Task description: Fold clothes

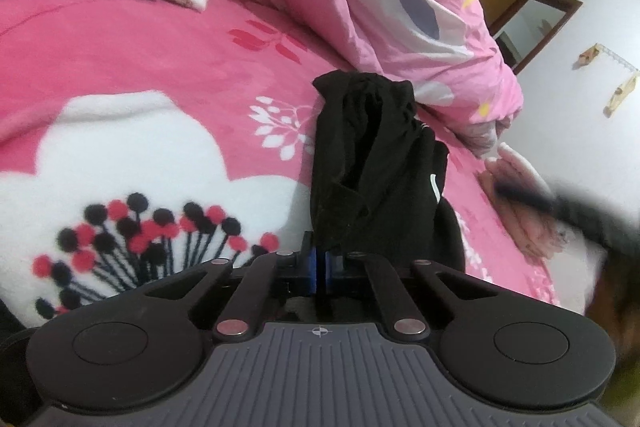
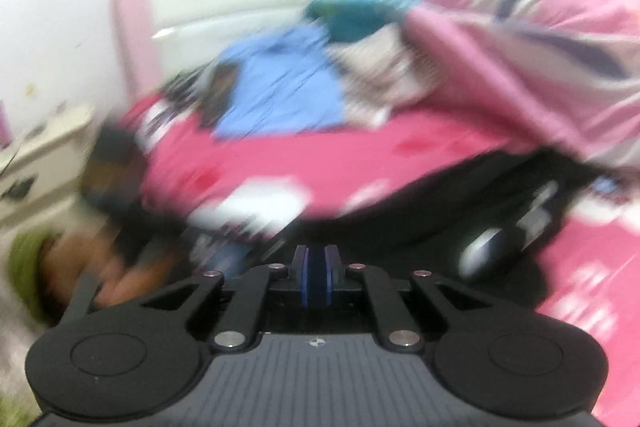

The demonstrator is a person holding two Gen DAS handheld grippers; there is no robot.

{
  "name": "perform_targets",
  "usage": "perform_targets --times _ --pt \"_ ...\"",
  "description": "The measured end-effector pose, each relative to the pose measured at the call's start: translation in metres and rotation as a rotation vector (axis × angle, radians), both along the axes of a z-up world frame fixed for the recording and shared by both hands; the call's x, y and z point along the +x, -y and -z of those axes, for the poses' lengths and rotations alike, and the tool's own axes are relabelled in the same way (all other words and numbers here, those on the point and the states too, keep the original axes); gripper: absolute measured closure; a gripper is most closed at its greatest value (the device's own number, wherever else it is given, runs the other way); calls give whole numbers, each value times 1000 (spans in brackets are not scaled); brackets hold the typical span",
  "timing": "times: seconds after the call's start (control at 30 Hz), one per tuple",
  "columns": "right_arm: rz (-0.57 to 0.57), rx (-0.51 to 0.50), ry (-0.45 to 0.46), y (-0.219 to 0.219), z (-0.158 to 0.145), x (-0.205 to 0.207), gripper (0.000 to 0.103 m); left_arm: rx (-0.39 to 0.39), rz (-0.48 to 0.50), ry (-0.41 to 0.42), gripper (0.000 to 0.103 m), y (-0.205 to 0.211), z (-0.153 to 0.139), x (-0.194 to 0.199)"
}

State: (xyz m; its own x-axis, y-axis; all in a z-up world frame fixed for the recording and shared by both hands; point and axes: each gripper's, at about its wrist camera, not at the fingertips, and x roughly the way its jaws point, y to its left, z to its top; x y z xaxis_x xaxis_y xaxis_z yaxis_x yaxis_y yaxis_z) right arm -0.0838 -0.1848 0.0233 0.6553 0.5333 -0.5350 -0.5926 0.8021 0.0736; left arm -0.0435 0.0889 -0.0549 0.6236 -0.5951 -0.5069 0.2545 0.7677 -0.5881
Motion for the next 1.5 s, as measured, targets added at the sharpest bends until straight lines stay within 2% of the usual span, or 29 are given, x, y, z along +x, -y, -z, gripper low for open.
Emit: perform_targets --times 0.07,0.17,0.33,0.5,0.57,0.67,0.83,1.0,1.03,1.1,1.13,1.27,1.33,1.5 --pt "74 -14 30 9 -8 35 87 7 -14 28 102 -2 -3 -7" --pt "172 -106 59 9 -7 87 86 13 -31 85 102 -10 -14 -20" --pt "189 -252 41 -13 8 148 86 43 -39 158 103 -24 -31 -44" --pt "80 -404 41 -44 28 173 85 76 -39 226 103 -31 -42 -63" --pt "23 -479 56 -60 34 175 74 88 -45 251 103 -33 -46 -67" --pt "-84 -587 48 -80 42 176 66 94 -59 276 103 -39 -51 -71" --pt "-204 -855 83 -103 65 168 61 78 -52 286 103 -45 -49 -73" --pt "-283 -853 53 -122 70 172 60 59 -45 300 103 -48 -48 -77" --pt "-283 -897 46 -125 77 175 61 56 -50 294 103 -50 -48 -77" --pt "-264 -995 116 -128 89 179 60 54 -61 278 103 -52 -45 -77" --pt "-235 -1002 140 -126 89 183 60 56 -68 266 103 -52 -43 -77" --pt "-72 -873 215 -113 63 188 61 63 -84 259 103 -54 -40 -73" --pt "20 -761 237 -100 40 182 61 82 -86 280 103 -54 -44 -72" --pt "264 -468 297 -46 -15 161 61 126 -71 394 103 -49 -67 -70"
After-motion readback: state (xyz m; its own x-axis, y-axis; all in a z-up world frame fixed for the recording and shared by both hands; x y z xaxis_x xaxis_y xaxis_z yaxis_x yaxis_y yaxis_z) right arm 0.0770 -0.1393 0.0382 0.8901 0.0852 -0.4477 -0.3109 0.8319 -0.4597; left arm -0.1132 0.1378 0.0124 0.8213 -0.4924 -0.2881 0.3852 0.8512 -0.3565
